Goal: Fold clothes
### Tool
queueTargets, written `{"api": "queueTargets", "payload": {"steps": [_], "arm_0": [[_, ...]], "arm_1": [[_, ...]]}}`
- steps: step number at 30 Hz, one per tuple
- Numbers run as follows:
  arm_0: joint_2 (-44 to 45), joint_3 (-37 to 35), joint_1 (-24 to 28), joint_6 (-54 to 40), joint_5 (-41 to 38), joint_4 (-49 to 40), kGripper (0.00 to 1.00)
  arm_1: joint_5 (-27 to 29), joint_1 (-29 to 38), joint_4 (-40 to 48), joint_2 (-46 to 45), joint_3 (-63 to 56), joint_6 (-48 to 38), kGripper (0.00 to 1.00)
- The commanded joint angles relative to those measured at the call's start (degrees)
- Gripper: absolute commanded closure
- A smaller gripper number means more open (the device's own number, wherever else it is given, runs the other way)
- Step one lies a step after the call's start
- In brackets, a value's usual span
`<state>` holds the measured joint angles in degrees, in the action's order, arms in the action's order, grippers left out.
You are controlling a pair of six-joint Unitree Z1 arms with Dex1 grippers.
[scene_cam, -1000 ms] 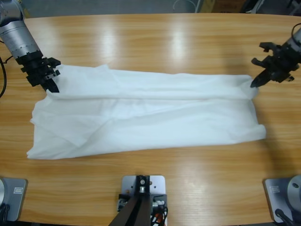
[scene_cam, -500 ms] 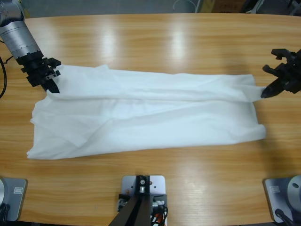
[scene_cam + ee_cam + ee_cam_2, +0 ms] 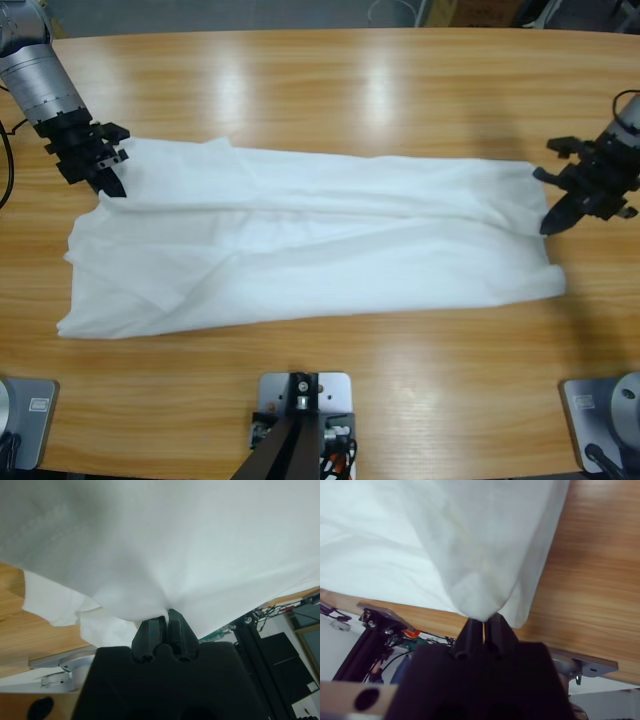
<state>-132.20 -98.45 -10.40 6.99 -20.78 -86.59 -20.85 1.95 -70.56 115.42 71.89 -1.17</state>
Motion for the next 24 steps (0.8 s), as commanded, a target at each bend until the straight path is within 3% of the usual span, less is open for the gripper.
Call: {"api": "queueTargets", "payload": {"steps": [1, 9, 17, 20, 21, 22, 23, 24], "arm_0": [[0.6, 2.0, -0.2, -0.6, -0.3, -4.6, 1.000], [2.8, 3.2, 0.0, -0.5, 0.4, -4.0, 1.000], [5.7, 13.0, 0.5, -0.3, 0.3, 1.6, 1.000], [6.0, 13.3, 0.5, -0.3, -0.6, 2.0, 1.000], [6.0, 13.3, 0.5, -0.3, -0.7, 2.0, 0.829], [6.0, 13.3, 0.5, -0.3, -0.7, 2.0, 0.268], [6.2, 13.3, 0.5, -0.2, -0.6, 2.0, 0.070], [6.6, 13.3, 0.5, 0.0, -0.5, 2.0, 0.020]], "arm_1": [[4.5, 0.1, -1.4, 3.5, -0.5, -3.9, 0.030], [12.3, -3.4, -1.8, -7.1, 1.4, -5.8, 0.000], [12.7, -3.4, -1.9, -8.5, 2.1, -5.7, 0.000], [12.5, -3.4, -2.3, -9.3, 3.2, -5.7, 0.000], [12.3, -3.4, -2.4, -9.8, 3.6, -5.7, 0.000], [11.8, -3.3, -2.5, -10.4, 4.2, -5.6, 0.000], [11.3, -3.0, -2.7, -11.1, 5.0, -5.6, 0.000], [10.9, -2.4, -3.0, -11.8, 6.2, -5.5, 0.000]]}}
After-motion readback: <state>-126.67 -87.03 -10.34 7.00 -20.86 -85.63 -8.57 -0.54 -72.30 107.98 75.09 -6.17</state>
